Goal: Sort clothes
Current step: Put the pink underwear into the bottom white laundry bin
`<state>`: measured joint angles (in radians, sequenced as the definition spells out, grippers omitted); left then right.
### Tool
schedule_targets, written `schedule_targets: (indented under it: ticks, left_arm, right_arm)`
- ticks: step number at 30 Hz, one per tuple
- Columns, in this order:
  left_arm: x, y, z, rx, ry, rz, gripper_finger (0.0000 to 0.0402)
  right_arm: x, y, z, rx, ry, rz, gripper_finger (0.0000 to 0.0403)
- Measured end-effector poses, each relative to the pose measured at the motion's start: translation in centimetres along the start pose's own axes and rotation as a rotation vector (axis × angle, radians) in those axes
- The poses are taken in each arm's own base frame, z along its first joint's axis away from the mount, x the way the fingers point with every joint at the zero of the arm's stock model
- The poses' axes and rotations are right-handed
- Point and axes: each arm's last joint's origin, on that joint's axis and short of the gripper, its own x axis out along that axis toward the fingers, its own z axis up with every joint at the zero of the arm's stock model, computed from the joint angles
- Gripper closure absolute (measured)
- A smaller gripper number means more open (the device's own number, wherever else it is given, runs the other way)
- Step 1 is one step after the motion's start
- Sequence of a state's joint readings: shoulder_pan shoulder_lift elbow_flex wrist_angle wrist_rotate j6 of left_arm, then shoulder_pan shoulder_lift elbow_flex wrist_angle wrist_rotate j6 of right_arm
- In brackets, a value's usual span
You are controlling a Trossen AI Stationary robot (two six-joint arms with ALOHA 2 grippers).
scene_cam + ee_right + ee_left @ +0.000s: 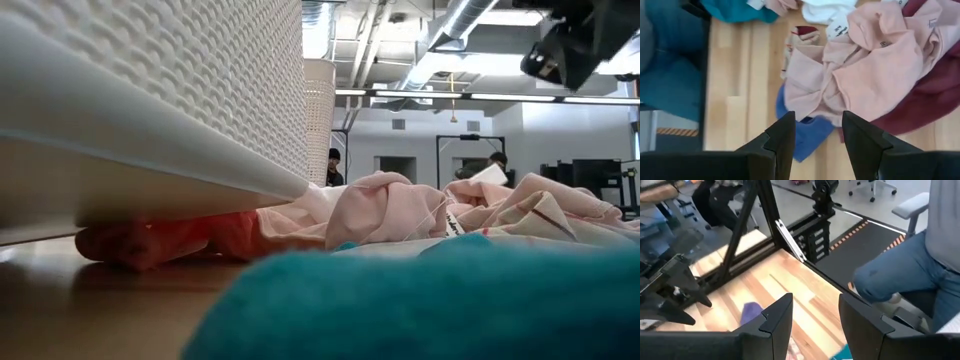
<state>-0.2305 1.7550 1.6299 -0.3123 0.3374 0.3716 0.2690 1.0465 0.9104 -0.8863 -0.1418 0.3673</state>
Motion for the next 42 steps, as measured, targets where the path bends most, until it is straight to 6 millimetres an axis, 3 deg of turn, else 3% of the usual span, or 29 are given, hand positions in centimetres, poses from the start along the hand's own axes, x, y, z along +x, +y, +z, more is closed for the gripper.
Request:
schedule_targets:
  ticks: [15,30,36,40,42]
  left_arm:
    - [0.1,-0.7,-0.5,-0.034,0.066,-0.034,0.0246]
    - [0.1,-0.7,-0.7,-0.039,0.08,-0.038,0.0246]
    - [0.1,-0.7,-0.7,-0.036,0.083,-0.04,0.0246]
    - [0.1,-0.7,-0.7,-0.036,0.083,-0.04,0.0246]
    - [0.1,-0.7,-0.7,-0.036,0.085,-0.037,0.0246]
  right_arm:
    - [6.0,-1.6,-0.4,0.028,-0.223,-0.263,0.0227]
    - [13.4,-4.5,-0.2,0.073,-0.03,-0.446,0.0233]
    - [14.4,-4.0,-0.5,0.051,-0.01,-0.452,0.0307]
    - [14.0,-3.2,-0.5,0.018,-0.032,-0.42,0.0383]
    - [13.6,-2.7,-0.6,0.0,-0.043,-0.403,0.0392]
